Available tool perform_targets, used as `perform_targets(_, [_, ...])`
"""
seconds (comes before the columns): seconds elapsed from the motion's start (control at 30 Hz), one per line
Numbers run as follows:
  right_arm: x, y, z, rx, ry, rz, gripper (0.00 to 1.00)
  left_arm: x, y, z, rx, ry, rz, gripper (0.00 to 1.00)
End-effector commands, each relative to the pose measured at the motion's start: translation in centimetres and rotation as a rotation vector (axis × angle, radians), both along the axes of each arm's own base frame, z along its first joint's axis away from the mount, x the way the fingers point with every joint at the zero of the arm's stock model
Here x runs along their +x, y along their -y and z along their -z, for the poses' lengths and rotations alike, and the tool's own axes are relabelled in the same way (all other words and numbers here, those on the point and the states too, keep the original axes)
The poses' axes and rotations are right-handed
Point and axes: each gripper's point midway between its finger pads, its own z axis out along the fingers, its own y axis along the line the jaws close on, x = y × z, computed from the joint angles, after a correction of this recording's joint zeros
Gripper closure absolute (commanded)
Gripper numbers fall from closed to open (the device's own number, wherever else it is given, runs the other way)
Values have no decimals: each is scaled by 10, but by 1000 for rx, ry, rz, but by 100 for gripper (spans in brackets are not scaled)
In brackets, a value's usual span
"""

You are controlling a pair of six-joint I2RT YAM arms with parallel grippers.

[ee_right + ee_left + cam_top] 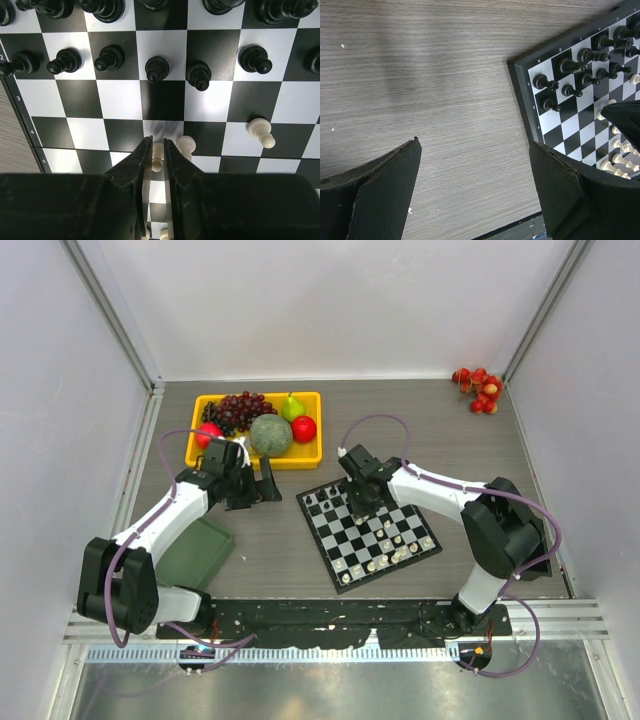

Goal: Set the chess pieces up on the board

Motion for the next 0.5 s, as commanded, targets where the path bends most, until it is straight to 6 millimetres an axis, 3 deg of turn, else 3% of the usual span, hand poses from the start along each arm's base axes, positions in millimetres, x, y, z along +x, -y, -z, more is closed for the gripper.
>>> perform_targets(0.0, [10, -7, -11, 27, 39, -3, 80, 7, 3, -5, -4, 31, 6, 3])
perform_targets(0.2, [7, -5, -13, 26, 40, -7, 83, 6, 2, -3, -4, 27, 5, 4])
perform_targets(0.3, [6, -5, -16, 33, 39, -13, 72, 7, 3, -3, -5, 30, 4, 4])
perform_targets(0.47, [3, -6, -19, 46, 37, -20, 69, 6, 2, -3, -5, 28, 4, 4])
